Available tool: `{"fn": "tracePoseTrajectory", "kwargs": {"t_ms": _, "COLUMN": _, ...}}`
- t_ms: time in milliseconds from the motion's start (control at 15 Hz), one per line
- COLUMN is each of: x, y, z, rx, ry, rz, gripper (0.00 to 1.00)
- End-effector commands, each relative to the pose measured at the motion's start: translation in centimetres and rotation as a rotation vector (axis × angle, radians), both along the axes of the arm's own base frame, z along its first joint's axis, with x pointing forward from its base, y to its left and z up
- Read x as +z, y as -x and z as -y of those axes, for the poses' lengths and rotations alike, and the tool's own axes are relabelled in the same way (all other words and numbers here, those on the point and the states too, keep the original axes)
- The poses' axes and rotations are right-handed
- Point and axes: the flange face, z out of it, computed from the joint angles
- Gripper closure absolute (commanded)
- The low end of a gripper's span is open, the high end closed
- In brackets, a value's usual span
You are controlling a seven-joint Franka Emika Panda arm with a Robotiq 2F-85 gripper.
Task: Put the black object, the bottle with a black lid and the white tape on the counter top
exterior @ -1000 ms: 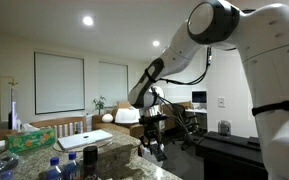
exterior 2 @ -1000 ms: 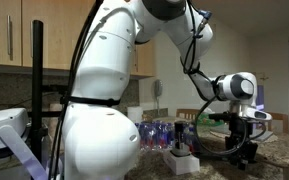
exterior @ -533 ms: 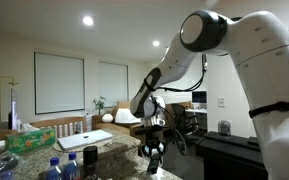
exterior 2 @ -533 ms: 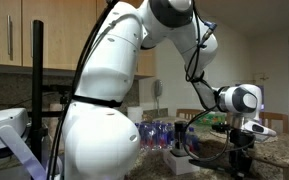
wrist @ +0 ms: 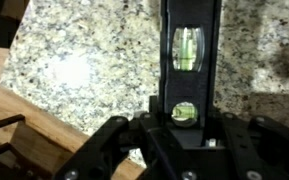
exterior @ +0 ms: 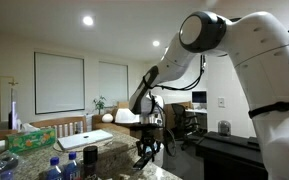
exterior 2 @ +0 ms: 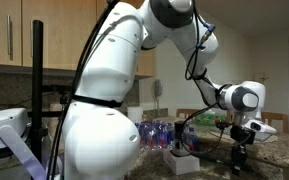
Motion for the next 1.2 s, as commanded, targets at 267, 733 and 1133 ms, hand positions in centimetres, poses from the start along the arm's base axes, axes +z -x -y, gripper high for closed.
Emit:
{"fn": "tracePoseTrajectory", "kwargs": {"t_ms": 267, "x": -4.2, "y": -5.3, "z": 4.4, "rx": -0.377, "ry": -0.025, "rz": 0.084, "gripper": 0.83}}
{"fn": "tracePoseTrajectory", "kwargs": {"t_ms": 733, "x": -6.7, "y": -8.4, "z": 5.0, "rx": -0.585, "ry": 0.088, "rz": 0.164, "gripper": 0.83}}
{"fn": "tracePoseTrajectory", "kwargs": {"t_ms": 1133, "x": -10.3, "y": -9.5, "z": 3.4, "rx": -0.611, "ry": 0.126, "rz": 0.196, "gripper": 0.83}}
